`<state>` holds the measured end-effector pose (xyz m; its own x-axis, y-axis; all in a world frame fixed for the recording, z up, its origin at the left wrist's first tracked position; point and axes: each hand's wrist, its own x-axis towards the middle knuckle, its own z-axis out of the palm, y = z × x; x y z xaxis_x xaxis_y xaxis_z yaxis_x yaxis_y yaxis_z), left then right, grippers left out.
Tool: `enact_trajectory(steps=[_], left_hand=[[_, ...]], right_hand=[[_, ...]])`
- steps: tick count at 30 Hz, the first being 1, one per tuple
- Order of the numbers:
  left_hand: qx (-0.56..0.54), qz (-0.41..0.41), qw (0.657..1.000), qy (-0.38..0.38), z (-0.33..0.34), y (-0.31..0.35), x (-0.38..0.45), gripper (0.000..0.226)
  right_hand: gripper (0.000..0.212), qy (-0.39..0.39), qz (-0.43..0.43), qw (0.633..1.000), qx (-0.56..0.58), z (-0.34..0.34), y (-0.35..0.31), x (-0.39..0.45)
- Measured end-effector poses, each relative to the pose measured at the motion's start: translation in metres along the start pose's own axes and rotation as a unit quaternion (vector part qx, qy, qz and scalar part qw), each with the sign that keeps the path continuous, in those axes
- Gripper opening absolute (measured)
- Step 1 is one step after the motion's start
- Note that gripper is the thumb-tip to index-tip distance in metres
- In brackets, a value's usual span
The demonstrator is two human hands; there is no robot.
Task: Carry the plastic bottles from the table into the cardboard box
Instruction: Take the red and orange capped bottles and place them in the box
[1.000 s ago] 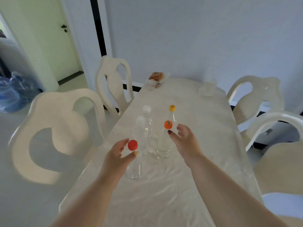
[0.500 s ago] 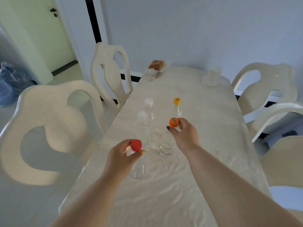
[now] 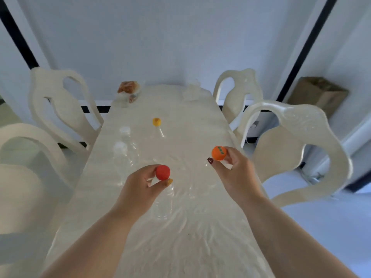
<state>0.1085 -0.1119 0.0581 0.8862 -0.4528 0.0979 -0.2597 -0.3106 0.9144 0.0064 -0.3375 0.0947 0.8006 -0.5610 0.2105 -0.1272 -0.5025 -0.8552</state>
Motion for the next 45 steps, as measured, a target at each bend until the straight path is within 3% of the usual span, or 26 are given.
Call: enact_trajectory(steps=[14,26,32,39,45], left_hand=[[-0.01,0.179,0.958,-0.225,0.221,0.179,-0.035,0.02],[-0.055,0.197,0.942,-0.266,0.452,0.306,-0.092,0.038],[-0.037,0.213,0.936,-0.278,0.544,0.352,-0.056,0.028],[-0.031,0.211,0.935,-0.283,0.648,0.382,0.048,0.049],[-0.024,0.203,0.938,-0.282,0.727,0.417,0.159,0.034]], right_hand=[[0.016,0.211,0.077,0.972,-0.072,-0.288,0.042,-0.127],[0.018,0.255,0.108,0.95,-0.144,-0.527,0.146,-0.175],[0.02,0.271,0.12,0.944,-0.142,-0.607,0.202,-0.126],[0.013,0.273,0.108,0.946,-0.139,-0.665,0.279,-0.014],[0.02,0.264,0.112,0.948,-0.136,-0.716,0.32,0.108]])
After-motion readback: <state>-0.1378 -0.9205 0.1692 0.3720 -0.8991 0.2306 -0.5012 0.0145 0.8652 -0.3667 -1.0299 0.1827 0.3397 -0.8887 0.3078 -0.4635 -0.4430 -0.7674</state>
